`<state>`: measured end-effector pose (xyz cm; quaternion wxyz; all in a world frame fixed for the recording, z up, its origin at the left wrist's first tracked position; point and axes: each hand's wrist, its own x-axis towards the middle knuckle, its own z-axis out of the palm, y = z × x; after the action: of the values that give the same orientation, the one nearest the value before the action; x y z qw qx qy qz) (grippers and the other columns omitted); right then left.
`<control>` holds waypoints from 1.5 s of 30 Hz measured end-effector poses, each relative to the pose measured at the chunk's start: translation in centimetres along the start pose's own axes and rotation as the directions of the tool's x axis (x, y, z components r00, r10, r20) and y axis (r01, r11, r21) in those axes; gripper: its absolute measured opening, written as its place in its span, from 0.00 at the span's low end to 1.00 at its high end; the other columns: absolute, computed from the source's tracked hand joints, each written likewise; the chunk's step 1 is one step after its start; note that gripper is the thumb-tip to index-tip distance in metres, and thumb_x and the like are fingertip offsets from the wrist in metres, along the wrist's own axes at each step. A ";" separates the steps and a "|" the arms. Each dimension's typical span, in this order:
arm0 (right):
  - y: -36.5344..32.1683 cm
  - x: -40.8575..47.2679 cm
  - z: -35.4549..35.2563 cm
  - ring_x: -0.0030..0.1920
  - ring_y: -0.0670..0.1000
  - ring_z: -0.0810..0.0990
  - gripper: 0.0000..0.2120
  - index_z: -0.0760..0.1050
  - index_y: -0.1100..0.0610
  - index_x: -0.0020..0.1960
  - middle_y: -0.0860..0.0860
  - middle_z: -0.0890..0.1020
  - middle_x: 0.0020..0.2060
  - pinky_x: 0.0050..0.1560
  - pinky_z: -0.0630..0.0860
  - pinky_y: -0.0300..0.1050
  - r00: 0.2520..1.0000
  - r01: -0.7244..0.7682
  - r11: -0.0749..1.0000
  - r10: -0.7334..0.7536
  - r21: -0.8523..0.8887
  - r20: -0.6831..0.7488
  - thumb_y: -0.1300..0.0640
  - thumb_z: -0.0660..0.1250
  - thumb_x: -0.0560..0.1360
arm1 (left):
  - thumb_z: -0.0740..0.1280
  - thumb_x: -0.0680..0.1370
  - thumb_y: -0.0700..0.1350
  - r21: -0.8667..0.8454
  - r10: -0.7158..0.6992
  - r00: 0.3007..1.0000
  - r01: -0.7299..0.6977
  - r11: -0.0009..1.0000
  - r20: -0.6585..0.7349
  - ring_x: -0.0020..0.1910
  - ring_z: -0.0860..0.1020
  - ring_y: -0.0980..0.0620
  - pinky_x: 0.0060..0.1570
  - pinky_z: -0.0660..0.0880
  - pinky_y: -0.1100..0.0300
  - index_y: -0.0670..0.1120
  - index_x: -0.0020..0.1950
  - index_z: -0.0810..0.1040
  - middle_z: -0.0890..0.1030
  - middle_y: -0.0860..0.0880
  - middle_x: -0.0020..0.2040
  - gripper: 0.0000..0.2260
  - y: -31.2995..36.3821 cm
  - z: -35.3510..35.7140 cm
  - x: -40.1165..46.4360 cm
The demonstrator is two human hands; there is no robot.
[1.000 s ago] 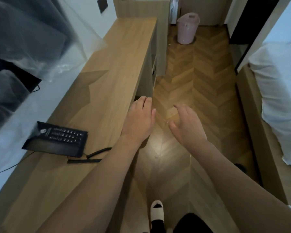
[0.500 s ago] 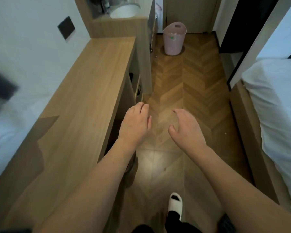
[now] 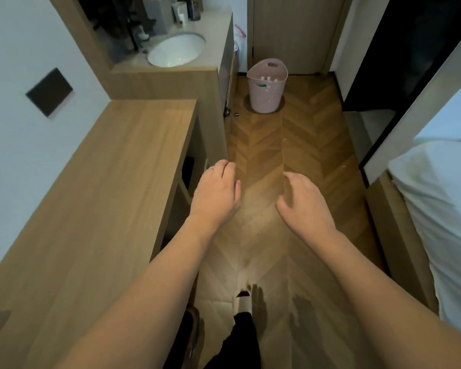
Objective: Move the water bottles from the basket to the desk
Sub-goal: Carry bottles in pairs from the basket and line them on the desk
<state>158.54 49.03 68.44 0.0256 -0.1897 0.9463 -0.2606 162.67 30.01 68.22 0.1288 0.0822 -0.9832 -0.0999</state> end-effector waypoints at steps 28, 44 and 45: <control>17.6 69.5 -6.5 0.71 0.55 0.69 0.27 0.66 0.56 0.75 0.54 0.71 0.71 0.72 0.65 0.51 0.992 -0.128 0.988 0.129 0.085 0.002 0.56 0.65 0.77 | 0.60 0.81 0.48 -0.059 0.124 0.991 -0.121 0.991 0.050 0.66 0.72 0.46 0.67 0.70 0.51 0.41 0.70 0.70 0.73 0.44 0.68 0.20 0.9 17.6 71.8; 27.6 110.2 -10.0 0.70 0.52 0.70 0.25 0.66 0.55 0.74 0.52 0.72 0.71 0.72 0.66 0.49 0.991 -0.136 0.986 0.136 0.092 0.007 0.56 0.65 0.78 | 0.63 0.79 0.45 -0.089 0.158 0.986 -0.154 0.984 0.045 0.62 0.74 0.44 0.64 0.71 0.51 0.39 0.69 0.72 0.75 0.42 0.64 0.19 1.1 28.9 113.7; 28.4 112.6 -10.0 0.70 0.52 0.69 0.25 0.66 0.54 0.74 0.52 0.71 0.71 0.71 0.66 0.48 0.990 -0.138 0.985 0.136 0.103 0.022 0.56 0.64 0.78 | 0.63 0.79 0.44 -0.091 0.153 0.987 -0.148 0.985 0.053 0.61 0.75 0.44 0.63 0.71 0.51 0.39 0.68 0.72 0.76 0.41 0.63 0.19 0.9 29.8 115.9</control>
<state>42.89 34.43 68.45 0.0605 -0.1247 0.9420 -0.3057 44.01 14.42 67.68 0.1100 -0.0012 -0.9847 -0.1350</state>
